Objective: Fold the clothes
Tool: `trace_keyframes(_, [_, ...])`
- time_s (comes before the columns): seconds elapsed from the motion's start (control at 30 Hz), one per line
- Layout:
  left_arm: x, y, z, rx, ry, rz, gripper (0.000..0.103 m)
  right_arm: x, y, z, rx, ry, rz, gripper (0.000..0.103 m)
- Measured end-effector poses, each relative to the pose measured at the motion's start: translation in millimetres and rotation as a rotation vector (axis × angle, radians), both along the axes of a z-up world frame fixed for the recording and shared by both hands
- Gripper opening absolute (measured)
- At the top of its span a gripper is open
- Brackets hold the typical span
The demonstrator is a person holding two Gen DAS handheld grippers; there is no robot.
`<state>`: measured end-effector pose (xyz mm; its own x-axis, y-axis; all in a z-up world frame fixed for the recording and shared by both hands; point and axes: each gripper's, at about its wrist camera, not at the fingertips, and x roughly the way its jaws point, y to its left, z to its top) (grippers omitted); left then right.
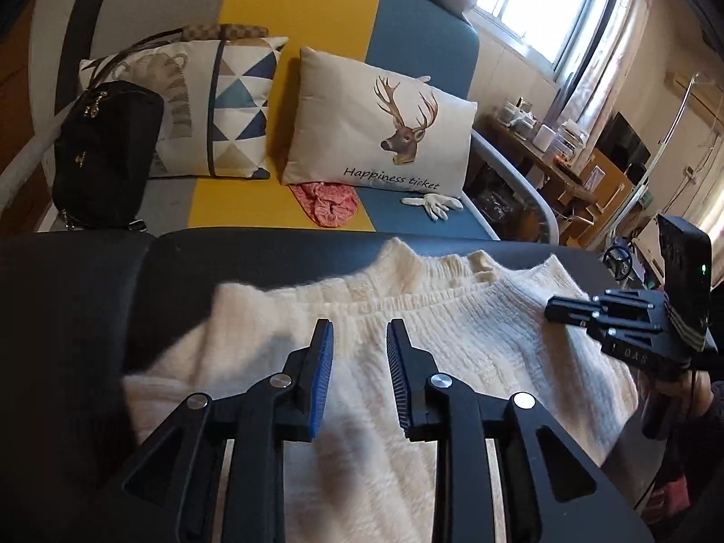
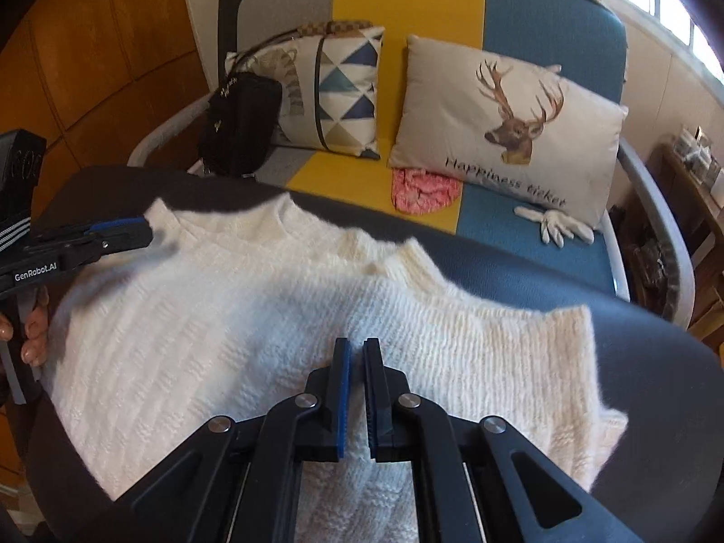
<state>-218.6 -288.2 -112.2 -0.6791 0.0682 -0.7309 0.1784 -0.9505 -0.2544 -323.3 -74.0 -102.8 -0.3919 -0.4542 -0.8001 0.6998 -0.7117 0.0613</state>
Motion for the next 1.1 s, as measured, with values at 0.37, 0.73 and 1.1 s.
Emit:
trace_keyframes(0.37, [-5,-20,-21,0.021,-0.040,0.150,0.026,-22,6,-38,0.010,-0.104,-0.088,0.005])
trace_keyframes(0.73, [-22,16,-21,-0.052,-0.071,-0.064,0.026,11,-44,-24,-0.014,-0.122,0.132,0.021])
trace_keyframes(1.1, [7,5,-1,-0.019,0.044,0.050,0.026,-27,14,-21,-0.049,-0.100,-0.121,0.022])
